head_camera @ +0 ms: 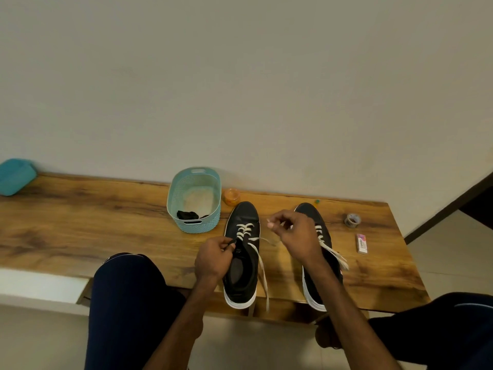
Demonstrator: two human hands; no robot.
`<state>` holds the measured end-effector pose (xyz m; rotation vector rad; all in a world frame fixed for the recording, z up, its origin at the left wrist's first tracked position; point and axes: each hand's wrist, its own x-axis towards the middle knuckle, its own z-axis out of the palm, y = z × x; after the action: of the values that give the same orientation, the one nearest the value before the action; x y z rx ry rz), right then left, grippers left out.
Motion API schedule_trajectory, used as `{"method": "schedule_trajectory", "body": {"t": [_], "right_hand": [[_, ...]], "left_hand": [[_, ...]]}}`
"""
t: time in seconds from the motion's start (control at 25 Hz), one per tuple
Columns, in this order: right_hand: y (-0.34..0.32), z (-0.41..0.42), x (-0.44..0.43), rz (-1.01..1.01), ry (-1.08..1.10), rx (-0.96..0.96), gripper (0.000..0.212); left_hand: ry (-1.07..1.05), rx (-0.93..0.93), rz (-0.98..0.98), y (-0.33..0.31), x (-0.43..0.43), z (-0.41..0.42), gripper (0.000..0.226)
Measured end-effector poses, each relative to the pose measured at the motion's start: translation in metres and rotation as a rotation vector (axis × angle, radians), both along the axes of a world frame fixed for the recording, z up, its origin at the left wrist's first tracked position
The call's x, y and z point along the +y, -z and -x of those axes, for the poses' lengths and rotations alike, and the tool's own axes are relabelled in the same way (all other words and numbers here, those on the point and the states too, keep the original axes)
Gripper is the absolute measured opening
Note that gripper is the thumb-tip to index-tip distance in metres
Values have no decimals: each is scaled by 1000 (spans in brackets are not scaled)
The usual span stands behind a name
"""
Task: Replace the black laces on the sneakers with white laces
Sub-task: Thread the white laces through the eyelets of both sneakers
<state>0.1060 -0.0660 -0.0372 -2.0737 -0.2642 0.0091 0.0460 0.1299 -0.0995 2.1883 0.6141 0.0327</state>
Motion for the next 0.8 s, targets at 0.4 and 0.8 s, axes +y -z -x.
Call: {"method": "schedule_trajectory", "body": {"t": [0.4, 0.8], "right_hand": [[34, -6, 57, 385, -305, 79, 11], [24, -3, 73, 579, -311, 93, 10]], "left_hand": [[-30, -33, 129, 7, 2, -1, 15], [-45, -25, 139, 9, 2, -1, 19]]}}
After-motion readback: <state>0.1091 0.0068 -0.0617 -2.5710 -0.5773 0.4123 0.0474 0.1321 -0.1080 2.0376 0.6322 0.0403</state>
